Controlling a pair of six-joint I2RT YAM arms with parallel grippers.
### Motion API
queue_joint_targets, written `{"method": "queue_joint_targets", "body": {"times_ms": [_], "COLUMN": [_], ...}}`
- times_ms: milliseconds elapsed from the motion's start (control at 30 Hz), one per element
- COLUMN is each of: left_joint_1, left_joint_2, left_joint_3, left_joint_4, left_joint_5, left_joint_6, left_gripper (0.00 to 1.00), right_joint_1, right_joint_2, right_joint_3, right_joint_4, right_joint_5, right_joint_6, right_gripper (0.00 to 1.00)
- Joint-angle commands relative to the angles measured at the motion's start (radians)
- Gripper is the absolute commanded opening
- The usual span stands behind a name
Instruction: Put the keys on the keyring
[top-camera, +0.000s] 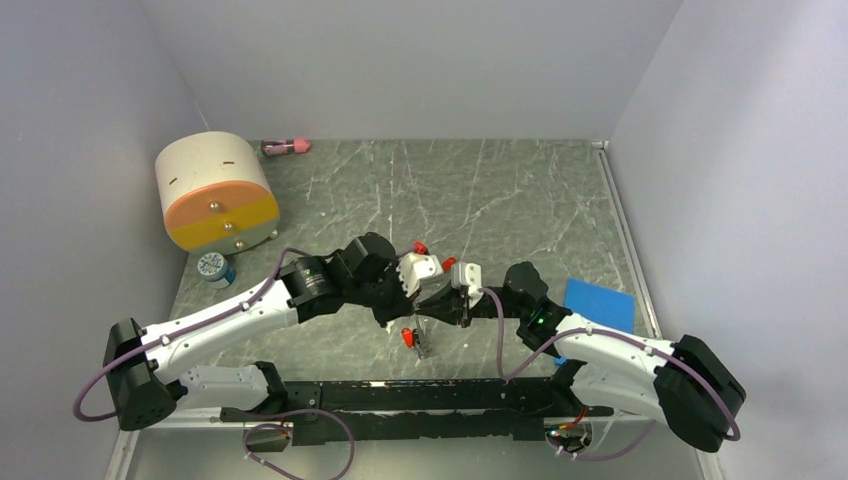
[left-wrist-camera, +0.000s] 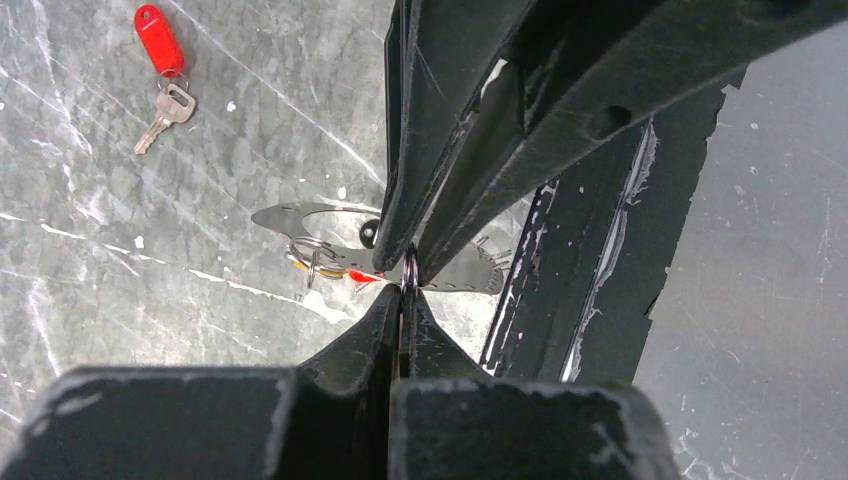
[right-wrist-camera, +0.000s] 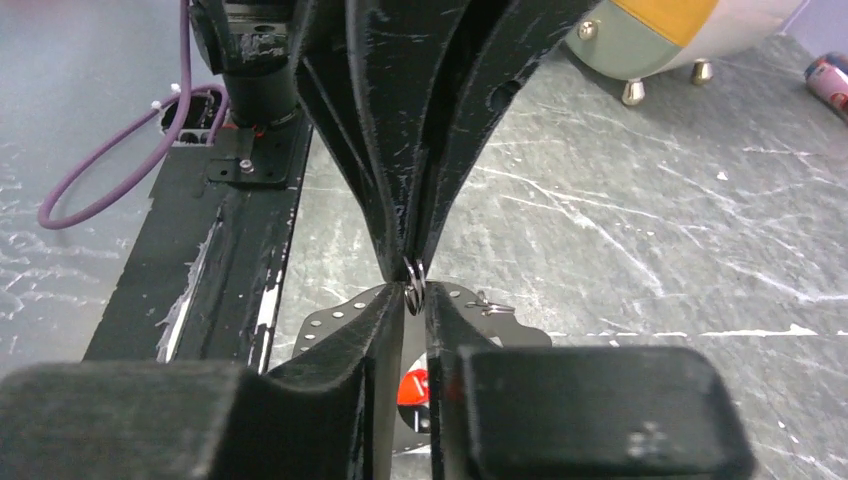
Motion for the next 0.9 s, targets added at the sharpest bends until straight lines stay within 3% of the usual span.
{"method": "queue_joint_targets", "body": {"times_ms": [0, 133, 233, 367, 433, 533, 633, 767, 867], "left_joint_1": [-0.009, -0.009, -0.009, -0.010, -0.010, -0.010, -0.010, -0.009, -0.009], "left_joint_2": [-0.021, -0.027, -0.031, -0.031, -0.034, -0.036, -0.050, -0.125, -0.226], "left_joint_3": [-0.018, -0.027, -0.029, -0.030, -0.034, -0.044, -0.054, -0.124, -0.231], "left_joint_4": [0.032, 0.043, 0.044, 0.043, 0.048, 0.061, 0.074, 0.149, 0.296], "left_joint_5": [0.026, 0.035, 0.035, 0.036, 0.037, 0.043, 0.043, 0.016, -0.008], "left_joint_6": [0.003, 0.008, 0.010, 0.010, 0.010, 0.010, 0.006, -0.031, -0.071], "left_gripper": [0.03, 0.03, 0.02, 0.02, 0.03, 0.03, 0.04, 0.25, 0.39], "right_joint_1": [0.012, 0.013, 0.013, 0.016, 0.016, 0.016, 0.016, 0.016, 0.016], "right_joint_2": [0.011, 0.012, 0.009, 0.000, 0.006, 0.021, 0.034, 0.029, 0.022], "right_joint_3": [0.056, 0.057, 0.055, 0.054, 0.056, 0.067, 0.058, 0.016, -0.034], "right_joint_4": [0.066, 0.075, 0.079, 0.081, 0.079, 0.073, 0.108, 0.190, 0.303], "right_joint_5": [-0.042, -0.031, -0.011, 0.001, -0.005, -0.030, -0.036, -0.003, 0.037], "right_joint_6": [0.002, 0.009, 0.013, 0.013, 0.009, 0.012, 0.036, 0.092, 0.174], "right_gripper": [0.13, 0.17, 0.32, 0.37, 0.30, 0.00, 0.00, 0.00, 0.00]}}
